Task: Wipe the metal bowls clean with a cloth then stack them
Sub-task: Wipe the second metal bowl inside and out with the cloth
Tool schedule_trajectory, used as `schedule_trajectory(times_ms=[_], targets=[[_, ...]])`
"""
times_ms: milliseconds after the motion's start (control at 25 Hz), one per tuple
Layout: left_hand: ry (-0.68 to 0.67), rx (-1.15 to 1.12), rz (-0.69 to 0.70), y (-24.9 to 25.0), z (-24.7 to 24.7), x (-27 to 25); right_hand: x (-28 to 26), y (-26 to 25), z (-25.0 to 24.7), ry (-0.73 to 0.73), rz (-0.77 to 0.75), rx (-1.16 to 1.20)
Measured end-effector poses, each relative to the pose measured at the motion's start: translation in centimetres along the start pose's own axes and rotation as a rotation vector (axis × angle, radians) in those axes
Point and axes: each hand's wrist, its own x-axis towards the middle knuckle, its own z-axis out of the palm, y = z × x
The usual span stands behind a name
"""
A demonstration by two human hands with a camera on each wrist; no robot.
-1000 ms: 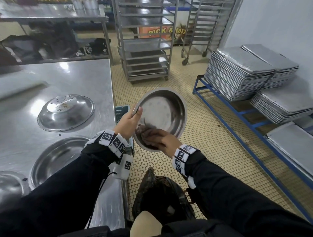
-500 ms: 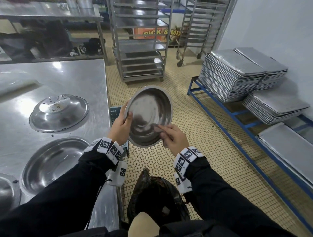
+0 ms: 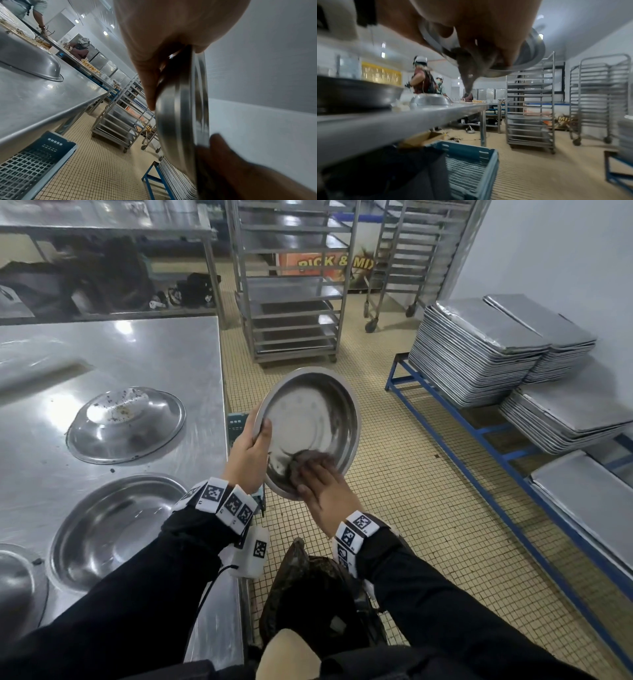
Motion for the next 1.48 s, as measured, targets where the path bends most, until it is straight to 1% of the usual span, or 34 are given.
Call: schedule_trajectory(times_ms=[80,120,160,240,320,360,400,480,520,600,680,720,840,920,1000,1080,1160,1240,1280,1320,1400,1480], targets=[[0.012,0.034,0.027,-0.1,0.3,0.1,-0.2,-1.8,0.6,0.003,-0.067,0.202],[0.019,0.041,0.037,-0.1,0.3,0.1,-0.5,-2.3,1.1,0.030,-0.070,0.255],[0.018,0.035,0.047,0.1,0.3,0.1,-0.6,-2.4,1.3,0.063,-0.048,0.257],[0.005,0.012,0.051,0.1,0.2,0.0,-0.6,-1.2,1.5,0.104,0.053,0.106],[-0.011,-0.016,-0.008,-0.2,0.2,-0.1,-0.2,0.9,1.0,0.087,0.192,-0.091],[-0.014,-0.030,-0.050,-0.4,0.2,-0.2,0.2,2.0,0.7,0.093,0.255,-0.150],[-0.013,-0.047,-0.080,-0.4,0.3,-0.4,0.6,3.0,0.3,0.124,0.303,-0.174],[-0.008,-0.081,-0.109,-0.4,0.3,-0.6,1.5,4.0,-0.8,0.224,0.325,-0.156],[-0.006,-0.093,-0.131,-0.1,0.3,-0.7,1.8,4.1,-1.4,0.277,0.318,-0.098],[-0.022,-0.105,-0.192,0.3,-0.1,-0.9,2.3,4.2,-2.9,0.384,0.349,0.146],[-0.068,-0.115,-0.245,0.4,-0.6,-0.9,2.3,4.4,-4.8,0.488,0.398,0.384],[-0.093,-0.120,-0.265,0.3,-1.0,-0.8,2.2,4.4,-5.7,0.498,0.427,0.456],[-0.180,-0.162,-0.288,0.1,-1.9,-0.5,1.8,4.5,-6.6,0.412,0.473,0.486],[-0.158,-0.184,-0.261,0.0,-2.1,-0.4,1.5,4.2,-6.0,0.442,0.511,0.560],[-0.133,-0.191,-0.169,-0.3,-2.3,-0.9,1.2,3.5,-5.3,0.525,0.589,0.670],[-0.182,-0.158,-0.106,-0.9,-2.1,-2.0,1.2,2.3,-4.7,0.621,0.653,0.775],[-0.217,-0.123,-0.130,-1.0,-1.3,-3.2,1.3,0.8,-4.2,0.681,0.663,0.839],[-0.182,-0.116,-0.178,-0.8,-0.5,-4.1,1.5,-0.4,-3.8,0.707,0.637,0.883],[-0.143,-0.106,-0.215,-0.5,-0.2,-4.2,1.5,-0.7,-3.6,0.696,0.618,0.893],[-0.092,-0.126,-0.255,-0.7,-0.2,-4.0,1.5,-0.8,-3.4,0.665,0.601,0.888],[0.030,-0.209,-0.322,-0.8,-0.8,-3.4,1.3,-0.6,-3.0,0.554,0.567,0.854],[0.103,-0.230,-0.359,-1.4,-1.8,-3.0,0.8,-0.3,-2.6,0.470,0.566,0.791]])
